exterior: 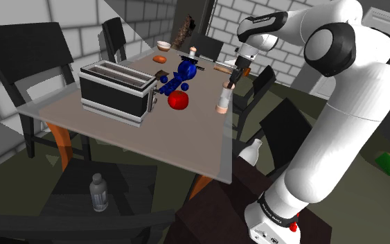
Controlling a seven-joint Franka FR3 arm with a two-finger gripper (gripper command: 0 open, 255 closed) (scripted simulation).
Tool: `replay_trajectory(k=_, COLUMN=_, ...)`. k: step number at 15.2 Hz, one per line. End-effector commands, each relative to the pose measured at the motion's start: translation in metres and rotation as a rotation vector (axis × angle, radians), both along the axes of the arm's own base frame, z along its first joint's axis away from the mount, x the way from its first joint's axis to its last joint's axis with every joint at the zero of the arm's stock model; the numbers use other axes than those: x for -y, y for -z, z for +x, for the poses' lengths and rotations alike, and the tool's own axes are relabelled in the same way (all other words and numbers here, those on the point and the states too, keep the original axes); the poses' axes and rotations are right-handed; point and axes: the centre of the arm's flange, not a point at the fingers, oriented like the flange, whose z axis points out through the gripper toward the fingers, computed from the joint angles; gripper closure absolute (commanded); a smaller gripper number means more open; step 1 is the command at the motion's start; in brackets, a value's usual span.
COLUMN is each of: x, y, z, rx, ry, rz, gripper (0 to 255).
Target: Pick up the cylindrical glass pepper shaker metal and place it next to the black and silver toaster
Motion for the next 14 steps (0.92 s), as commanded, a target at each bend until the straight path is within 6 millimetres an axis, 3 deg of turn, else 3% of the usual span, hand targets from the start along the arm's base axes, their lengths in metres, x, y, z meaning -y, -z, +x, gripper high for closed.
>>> replay_trajectory(k=1, x=0.000, y=-0.011, z=0.001, rx=0.000, ry=0.000, rz=0.000, gripper=255)
replay_trajectory(k=14, x=0.000, y=-0.079, z=0.001, rx=0.000, ry=0.000, rz=0.000, gripper=255)
